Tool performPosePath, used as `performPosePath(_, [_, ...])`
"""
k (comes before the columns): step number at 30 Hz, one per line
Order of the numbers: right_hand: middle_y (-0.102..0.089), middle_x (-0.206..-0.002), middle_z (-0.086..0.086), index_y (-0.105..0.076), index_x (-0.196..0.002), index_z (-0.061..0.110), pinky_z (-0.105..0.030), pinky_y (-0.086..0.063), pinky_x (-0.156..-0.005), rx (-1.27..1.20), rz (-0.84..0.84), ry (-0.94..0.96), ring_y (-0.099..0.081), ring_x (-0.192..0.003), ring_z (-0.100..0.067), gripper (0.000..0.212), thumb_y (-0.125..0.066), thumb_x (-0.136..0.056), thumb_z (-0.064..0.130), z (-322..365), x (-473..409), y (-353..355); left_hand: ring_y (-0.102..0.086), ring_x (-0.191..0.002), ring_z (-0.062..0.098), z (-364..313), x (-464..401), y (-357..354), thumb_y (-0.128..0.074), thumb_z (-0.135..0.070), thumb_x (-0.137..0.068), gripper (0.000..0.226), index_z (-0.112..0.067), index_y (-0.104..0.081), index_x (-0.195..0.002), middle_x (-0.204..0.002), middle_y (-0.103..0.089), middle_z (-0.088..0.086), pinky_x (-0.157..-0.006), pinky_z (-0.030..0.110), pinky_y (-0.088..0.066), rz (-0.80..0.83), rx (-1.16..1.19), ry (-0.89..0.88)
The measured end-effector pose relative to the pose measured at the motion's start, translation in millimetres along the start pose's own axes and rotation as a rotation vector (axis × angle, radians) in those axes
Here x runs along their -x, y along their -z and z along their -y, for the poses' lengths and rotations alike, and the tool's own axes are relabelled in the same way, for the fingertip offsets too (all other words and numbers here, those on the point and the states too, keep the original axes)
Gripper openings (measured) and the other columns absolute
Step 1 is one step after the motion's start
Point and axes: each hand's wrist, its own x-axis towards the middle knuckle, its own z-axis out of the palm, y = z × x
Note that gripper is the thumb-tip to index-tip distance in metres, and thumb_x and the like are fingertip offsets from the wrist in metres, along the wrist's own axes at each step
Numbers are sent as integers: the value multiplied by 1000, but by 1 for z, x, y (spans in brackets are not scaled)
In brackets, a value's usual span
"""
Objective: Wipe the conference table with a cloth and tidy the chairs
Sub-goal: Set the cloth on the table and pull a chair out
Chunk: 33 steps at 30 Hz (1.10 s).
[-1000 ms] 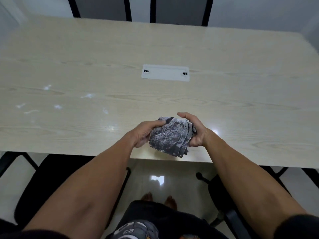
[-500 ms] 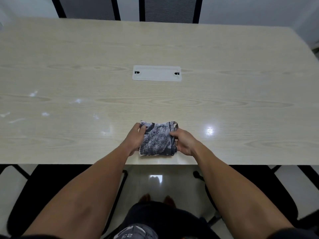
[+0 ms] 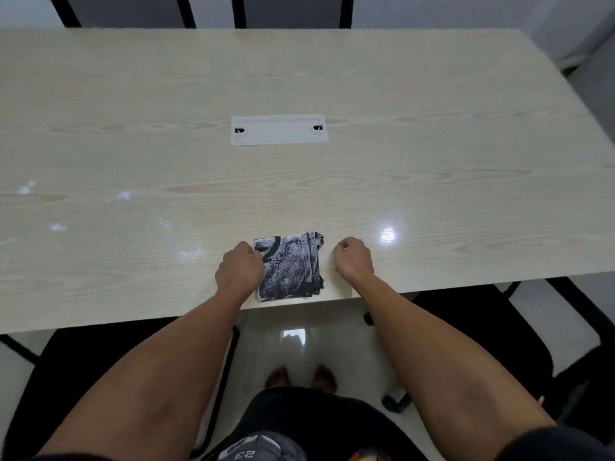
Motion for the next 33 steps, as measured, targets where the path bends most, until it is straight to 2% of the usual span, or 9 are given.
performPosePath(3, [-72, -101, -3, -66, -109, 18, -47, -61, -87, -66, -17, 0, -71, -91, -26, 24, -44, -101, 22, -15, 9, 5, -68, -87, 27, -12, 8, -2, -46, -33, -104, 22, -20, -64, -104, -98, -71, 3, -84, 43, -58, 95, 72, -186])
performPosePath(6, [-72, -102, -2, -66, -108, 20, -46, -61, -88, -148, -79, -29, -72, -90, -26, 24, -44, -100, 24, -35, 24, 12, -68, -85, 25, -30, 19, -11, -46, -34, -105, 24, -20, -65, -99, -93, -72, 2, -86, 44, -58, 147, 71, -303])
performPosePath(9, [-73, -96, -2, -68, -103, 19, -41, -62, -82, -231, -137, -90, -73, -85, -25, 24, -45, -97, 21, -63, 46, 21, -68, -79, 26, -48, 35, -27, -46, -31, -105, 26, -18, -64, -91, -83, -70, 3, -81, 41, -57, 209, 42, -385])
performPosePath(12, [-74, -88, -6, -69, -93, 17, -38, -60, -74, -300, -207, -154, -75, -81, -28, 22, -48, -95, 15, -100, 78, 36, -69, -72, 21, -63, 58, -47, -49, -26, -103, 23, -15, -67, -93, -76, -70, 1, -77, 38, -59, 280, 31, -474])
performPosePath(14, [-73, -78, -8, -69, -85, 16, -41, -60, -69, -347, -264, -204, -74, -75, -29, 22, -49, -94, 12, -127, 99, 50, -69, -77, 22, -76, 77, -60, -50, -28, -102, 22, -17, -70, -102, -81, -72, 1, -80, 39, -59, 315, -1, -521])
performPosePath(16, [-72, -73, -7, -68, -82, 19, -44, -61, -71, -395, -322, -249, -73, -72, -29, 24, -49, -94, 12, -155, 116, 64, -68, -84, 25, -91, 96, -75, -51, -30, -102, 23, -19, -71, -107, -90, -73, 3, -83, 39, -57, 340, -26, -567])
performPosePath(21, [-70, -78, -7, -68, -90, 14, -50, -61, -73, -462, -400, -324, -68, -66, -21, 22, -49, -102, 15, -228, 166, 98, -68, -94, 29, -122, 154, -121, -53, -34, -100, 22, -22, -71, -104, -100, -73, 5, -85, 39, -55, 417, -70, -665])
performPosePath(27, [-73, -85, -10, -68, -89, 18, -49, -61, -76, -460, -461, -382, -72, -74, -26, 23, -50, -103, 18, -329, 239, 136, -70, -92, 29, -150, 254, -187, -54, -36, -94, 17, -27, -68, -92, -91, -75, 2, -86, 39, -57, 463, -146, -732])
performPosePath(33, [-74, -84, -4, -68, -85, 24, -49, -63, -83, -462, -467, -421, -74, -79, -27, 24, -48, -99, 20, -428, 295, 164, -69, -98, 29, -157, 349, -245, -55, -35, -96, 19, -27, -71, -102, -104, -74, 5, -89, 39, -57, 461, -167, -739])
